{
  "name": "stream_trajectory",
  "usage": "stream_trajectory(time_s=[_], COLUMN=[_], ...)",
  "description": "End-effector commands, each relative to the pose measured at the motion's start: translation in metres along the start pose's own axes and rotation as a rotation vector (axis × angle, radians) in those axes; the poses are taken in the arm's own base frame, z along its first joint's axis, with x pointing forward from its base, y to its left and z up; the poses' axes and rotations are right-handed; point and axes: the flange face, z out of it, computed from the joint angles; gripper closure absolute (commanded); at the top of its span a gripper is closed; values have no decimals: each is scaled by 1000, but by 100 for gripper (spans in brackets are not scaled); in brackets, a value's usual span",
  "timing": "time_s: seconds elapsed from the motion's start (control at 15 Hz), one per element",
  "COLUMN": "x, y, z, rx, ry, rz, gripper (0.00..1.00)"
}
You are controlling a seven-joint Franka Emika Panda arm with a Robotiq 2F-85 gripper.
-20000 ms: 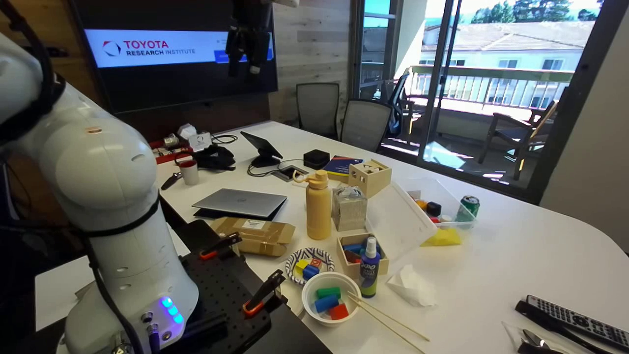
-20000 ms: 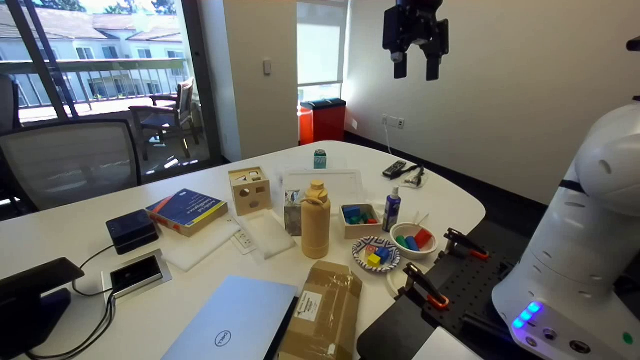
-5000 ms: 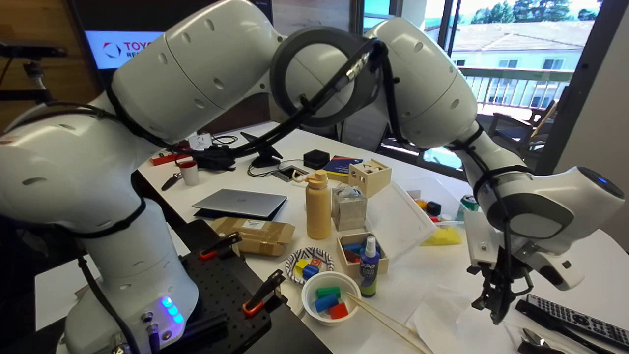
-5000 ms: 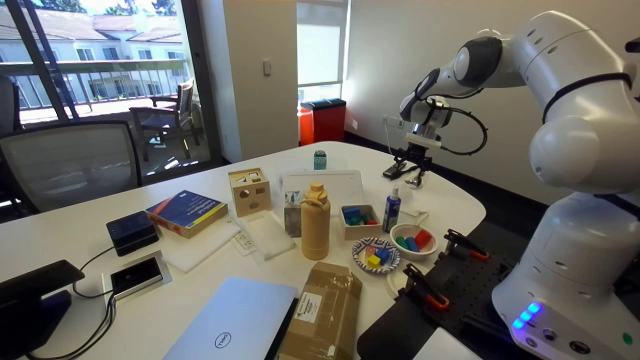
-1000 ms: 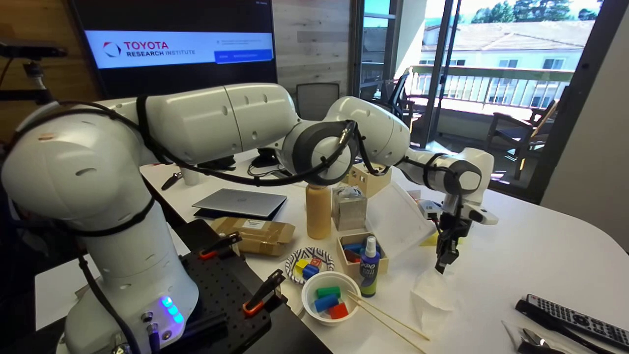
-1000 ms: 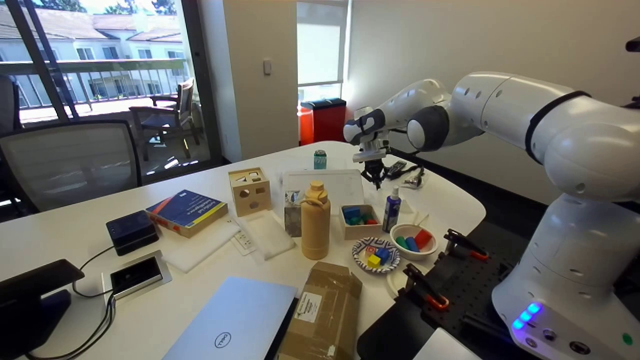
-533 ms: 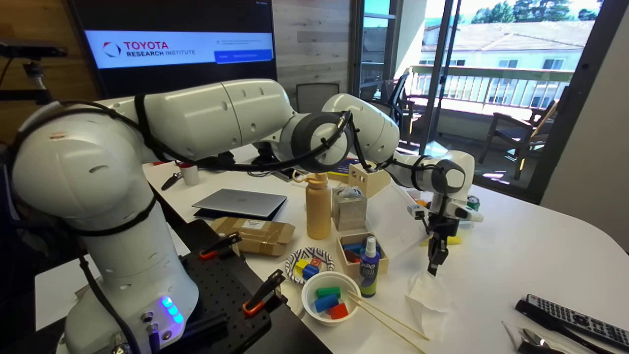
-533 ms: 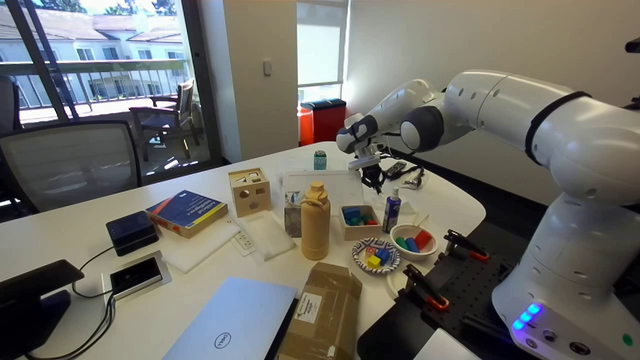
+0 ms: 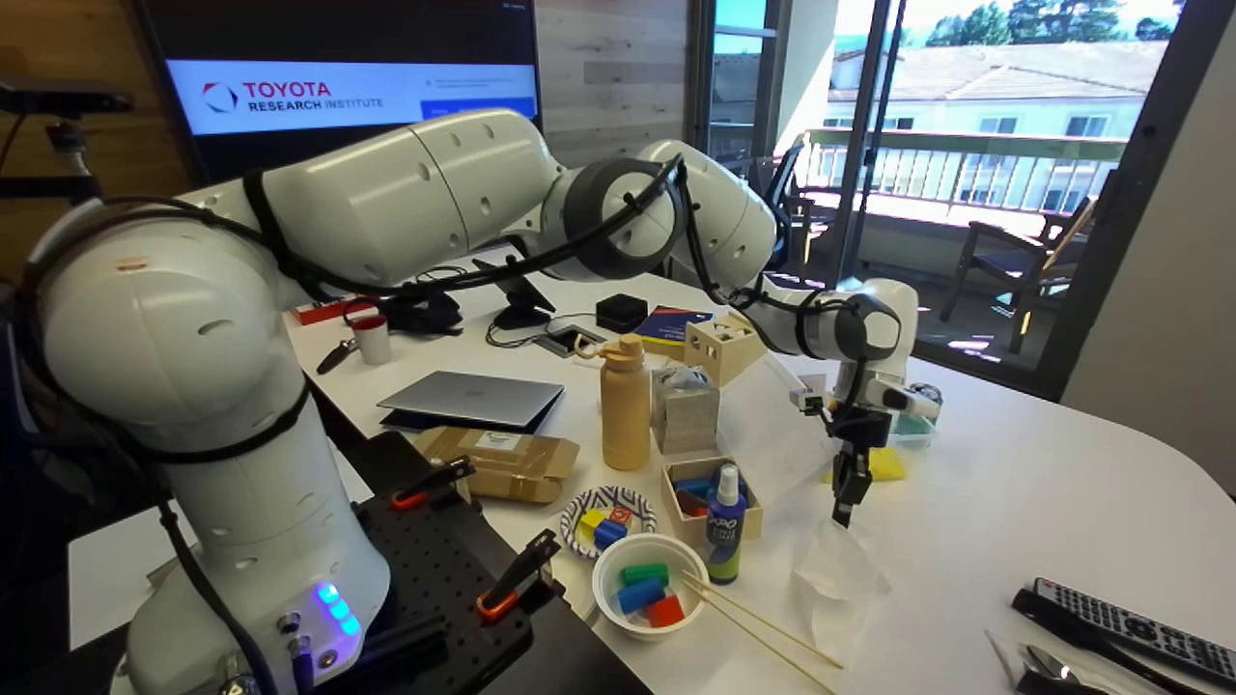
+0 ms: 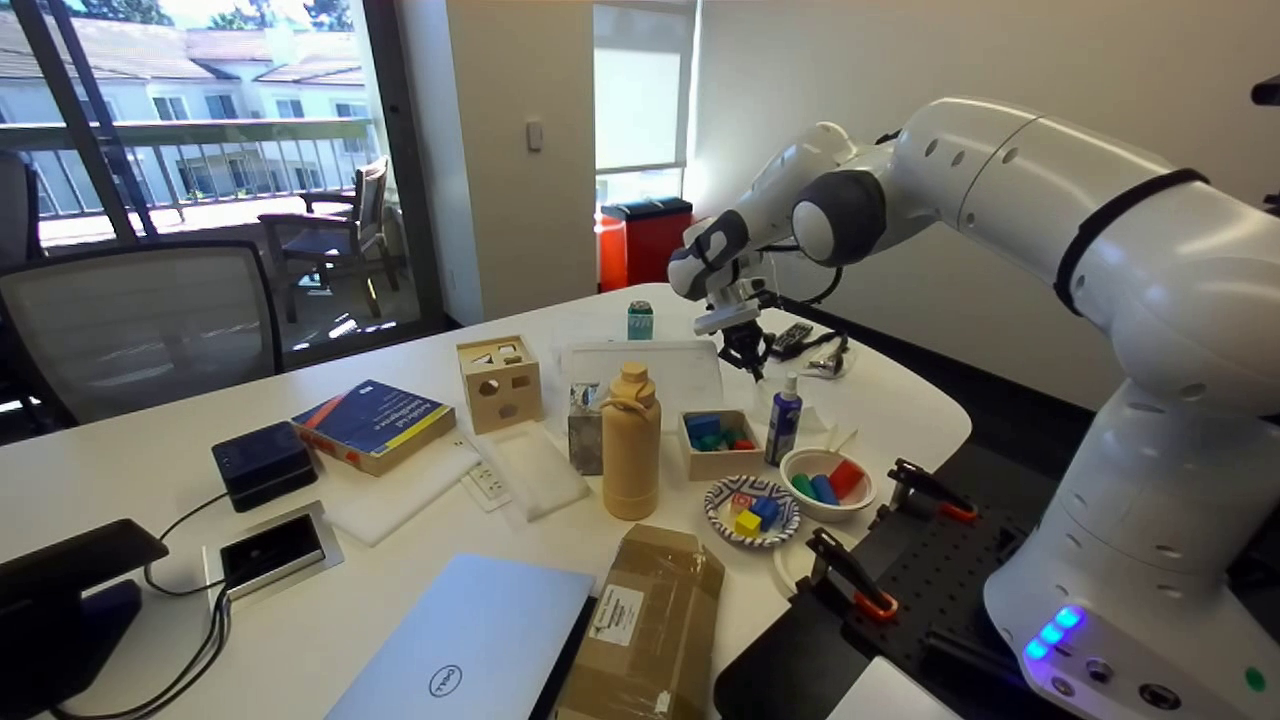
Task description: Unfold the paper towel
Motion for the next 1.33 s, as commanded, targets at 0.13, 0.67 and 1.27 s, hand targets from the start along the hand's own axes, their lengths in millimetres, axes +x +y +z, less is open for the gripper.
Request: stream_trajectory(time_s=[0.13, 0.67, 1.27], x=[-37, -102, -149], y=[13, 15, -6], z=[-13, 0, 12], rx=[-32, -133, -224], ry=[54, 196, 264], rz=[-1, 10, -27], gripper=[100, 100, 100])
